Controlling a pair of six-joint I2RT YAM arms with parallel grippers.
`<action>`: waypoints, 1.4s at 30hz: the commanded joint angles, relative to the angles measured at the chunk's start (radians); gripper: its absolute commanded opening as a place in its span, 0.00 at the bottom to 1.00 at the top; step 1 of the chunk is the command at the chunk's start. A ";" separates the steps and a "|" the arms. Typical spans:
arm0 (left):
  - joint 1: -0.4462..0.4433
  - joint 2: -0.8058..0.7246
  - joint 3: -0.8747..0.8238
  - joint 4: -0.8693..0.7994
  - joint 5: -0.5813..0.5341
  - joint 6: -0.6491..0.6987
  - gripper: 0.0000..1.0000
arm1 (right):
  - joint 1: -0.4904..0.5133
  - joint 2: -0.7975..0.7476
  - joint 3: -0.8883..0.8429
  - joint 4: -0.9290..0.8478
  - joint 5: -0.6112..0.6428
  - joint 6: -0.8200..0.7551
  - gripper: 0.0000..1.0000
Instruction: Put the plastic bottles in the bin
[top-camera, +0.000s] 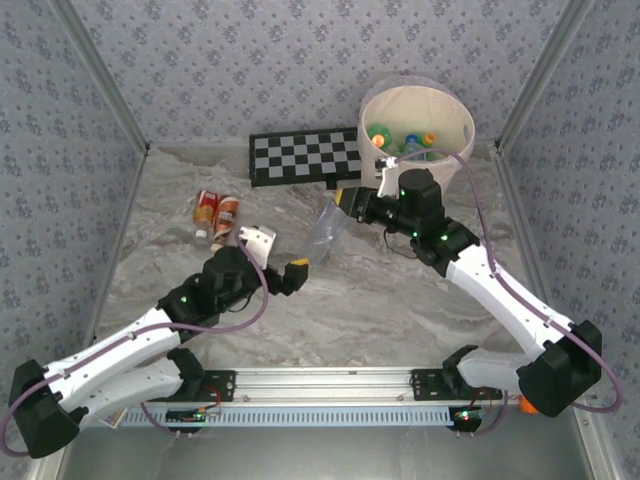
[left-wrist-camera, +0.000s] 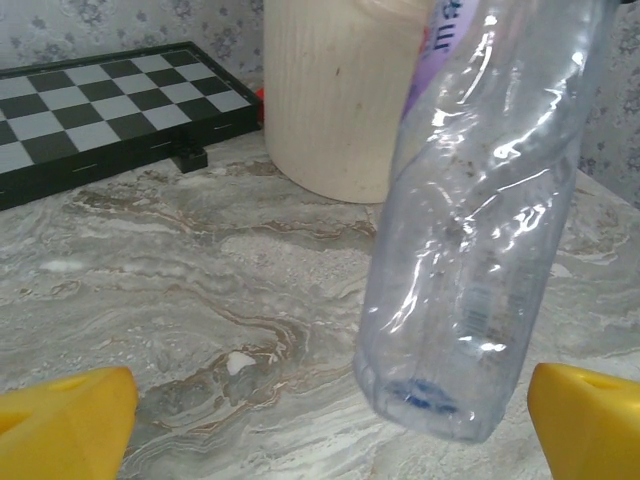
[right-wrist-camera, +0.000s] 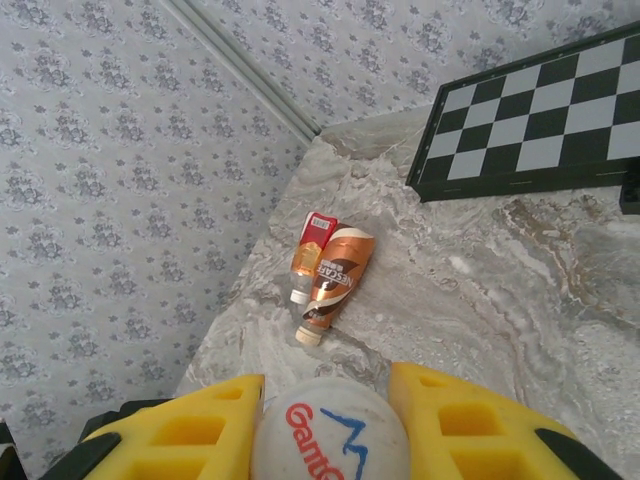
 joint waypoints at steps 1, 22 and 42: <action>-0.003 -0.021 -0.007 -0.028 -0.078 -0.030 1.00 | 0.002 -0.034 0.028 -0.013 0.042 -0.036 0.28; 0.007 -0.019 -0.026 -0.051 -0.224 -0.087 1.00 | 0.016 -0.072 0.021 -0.035 0.120 -0.091 0.28; 0.045 0.002 -0.043 -0.038 -0.204 -0.114 1.00 | 0.042 -0.171 0.076 -0.107 0.266 -0.204 0.29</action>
